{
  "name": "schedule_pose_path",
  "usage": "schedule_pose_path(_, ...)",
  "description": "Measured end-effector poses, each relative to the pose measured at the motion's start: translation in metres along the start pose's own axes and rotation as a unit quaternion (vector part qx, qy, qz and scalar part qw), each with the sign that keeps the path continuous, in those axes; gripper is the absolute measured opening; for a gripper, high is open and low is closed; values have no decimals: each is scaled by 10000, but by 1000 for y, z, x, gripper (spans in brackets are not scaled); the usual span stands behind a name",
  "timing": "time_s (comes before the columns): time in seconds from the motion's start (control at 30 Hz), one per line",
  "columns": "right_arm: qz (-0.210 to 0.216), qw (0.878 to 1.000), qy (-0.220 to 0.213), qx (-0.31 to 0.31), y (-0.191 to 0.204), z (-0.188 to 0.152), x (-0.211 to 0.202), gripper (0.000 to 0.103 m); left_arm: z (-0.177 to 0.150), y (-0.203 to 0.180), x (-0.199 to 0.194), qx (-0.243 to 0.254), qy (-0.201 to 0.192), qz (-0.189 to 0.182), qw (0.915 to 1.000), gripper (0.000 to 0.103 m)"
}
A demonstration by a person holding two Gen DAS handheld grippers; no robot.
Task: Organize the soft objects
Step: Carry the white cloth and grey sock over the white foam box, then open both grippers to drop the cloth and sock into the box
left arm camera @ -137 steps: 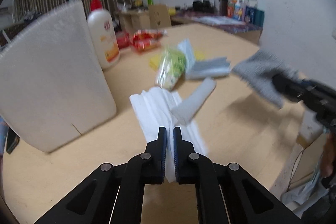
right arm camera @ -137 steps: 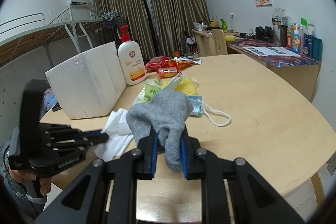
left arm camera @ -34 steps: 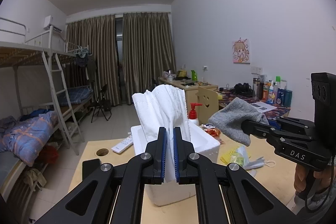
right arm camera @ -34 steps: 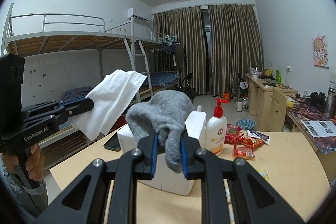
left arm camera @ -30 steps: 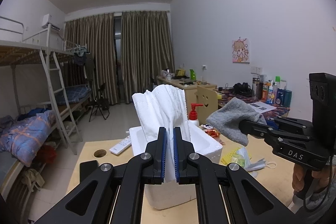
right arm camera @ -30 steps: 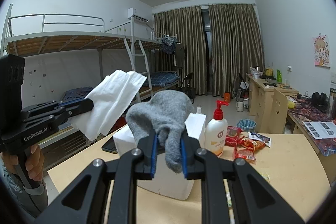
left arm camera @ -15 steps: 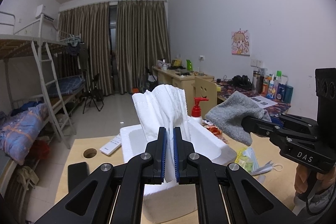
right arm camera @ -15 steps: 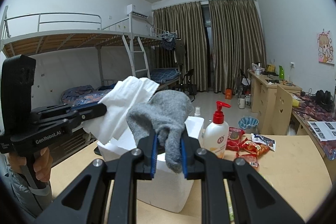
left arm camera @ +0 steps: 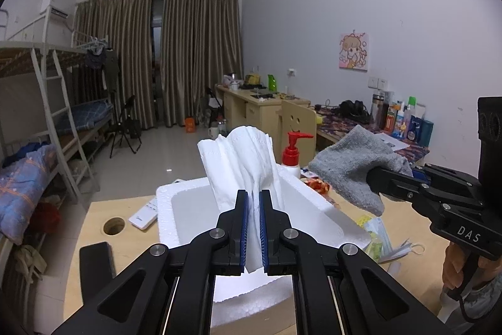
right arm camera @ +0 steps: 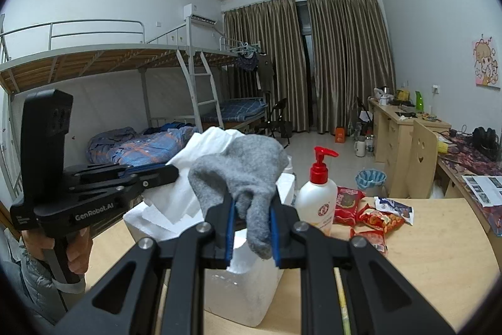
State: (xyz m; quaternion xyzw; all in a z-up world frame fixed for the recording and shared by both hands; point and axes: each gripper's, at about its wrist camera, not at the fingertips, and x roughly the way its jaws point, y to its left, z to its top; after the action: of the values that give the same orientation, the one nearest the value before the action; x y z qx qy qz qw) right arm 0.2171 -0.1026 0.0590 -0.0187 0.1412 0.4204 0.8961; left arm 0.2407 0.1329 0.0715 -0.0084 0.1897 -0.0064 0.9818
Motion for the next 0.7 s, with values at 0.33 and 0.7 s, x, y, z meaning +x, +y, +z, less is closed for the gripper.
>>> schedule_pose_path(0.33,-60,10000,9,18,-1,3,1,22,1,15,-3,-250,-266,354,9987,93)
schedule_pose_path(0.7,-68,9999,66,-98,12,9,14,22,-4,32,-18,-289,-409,766,9958,96)
